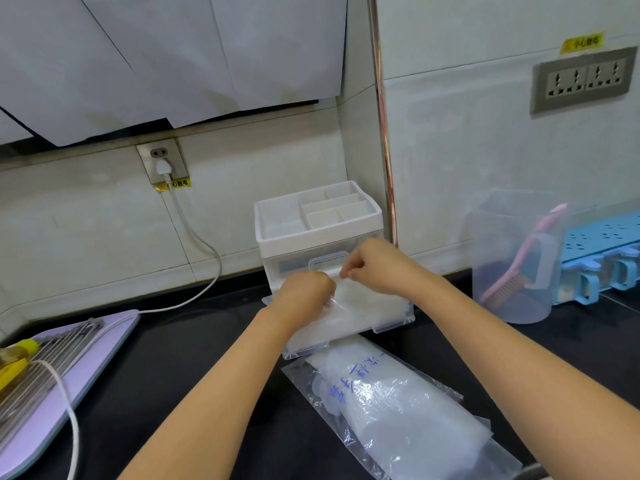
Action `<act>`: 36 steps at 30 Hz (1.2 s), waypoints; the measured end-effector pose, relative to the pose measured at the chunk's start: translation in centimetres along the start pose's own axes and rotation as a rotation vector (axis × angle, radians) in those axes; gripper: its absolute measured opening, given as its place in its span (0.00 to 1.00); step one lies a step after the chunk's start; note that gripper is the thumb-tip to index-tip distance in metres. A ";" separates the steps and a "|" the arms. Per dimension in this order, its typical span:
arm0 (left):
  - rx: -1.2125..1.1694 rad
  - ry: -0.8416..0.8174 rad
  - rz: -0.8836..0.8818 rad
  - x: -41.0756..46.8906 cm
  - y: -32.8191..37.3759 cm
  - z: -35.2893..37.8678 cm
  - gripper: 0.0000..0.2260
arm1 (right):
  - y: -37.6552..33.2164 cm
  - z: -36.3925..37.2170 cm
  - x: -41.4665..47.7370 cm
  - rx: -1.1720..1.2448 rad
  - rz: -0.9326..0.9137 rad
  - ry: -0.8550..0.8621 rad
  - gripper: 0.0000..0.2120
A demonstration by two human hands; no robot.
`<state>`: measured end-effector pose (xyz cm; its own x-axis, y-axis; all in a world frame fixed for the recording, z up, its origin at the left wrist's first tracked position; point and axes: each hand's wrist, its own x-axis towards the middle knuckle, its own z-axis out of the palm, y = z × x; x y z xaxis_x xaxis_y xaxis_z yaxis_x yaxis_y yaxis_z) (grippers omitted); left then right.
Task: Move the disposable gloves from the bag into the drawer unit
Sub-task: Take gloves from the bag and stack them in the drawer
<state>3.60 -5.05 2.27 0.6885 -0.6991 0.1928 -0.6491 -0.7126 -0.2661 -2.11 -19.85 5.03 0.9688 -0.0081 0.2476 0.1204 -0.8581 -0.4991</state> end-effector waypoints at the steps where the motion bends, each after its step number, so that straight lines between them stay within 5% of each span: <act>1: 0.006 -0.005 0.001 0.1 0.0 0.1 0.10 | -0.3 0.4 0.3 -0.025 0.006 -0.104 0.13; 5: 0.040 -0.054 -0.012 -0.3 -0.2 -0.3 0.13 | 0.3 2.7 2.0 -0.239 0.105 -0.394 0.13; 9: -0.014 -0.163 -0.116 -1.9 -0.3 -2.7 0.14 | 1.0 3.2 2.7 -0.362 0.138 -0.459 0.09; 13: -0.205 -0.284 -0.184 -4.4 -0.4 -6.1 0.14 | 0.9 3.1 2.6 -0.460 0.121 -0.538 0.20; 17: -0.458 0.017 -0.200 -4.3 1.9 -7.1 0.15 | 0.1 2.8 2.4 -0.581 0.040 -0.637 0.23; 26: -0.411 -0.542 -0.327 0.4 2.1 -1.2 0.17 | -0.6 2.6 2.0 -0.557 0.034 -0.655 0.27; 32: -0.509 -0.473 -0.473 1.0 1.4 -0.9 0.18 | 0.6 2.8 2.8 -0.454 0.237 -0.521 0.18; 36: -0.561 -0.427 -0.581 1.3 1.1 -1.0 0.05 | 0.8 3.0 3.0 -0.346 0.313 -0.442 0.16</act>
<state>3.48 -6.81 3.15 0.9448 -0.2201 -0.2429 -0.1477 -0.9474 0.2838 1.53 -19.02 2.92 0.9535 -0.1361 -0.2688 -0.1877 -0.9661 -0.1769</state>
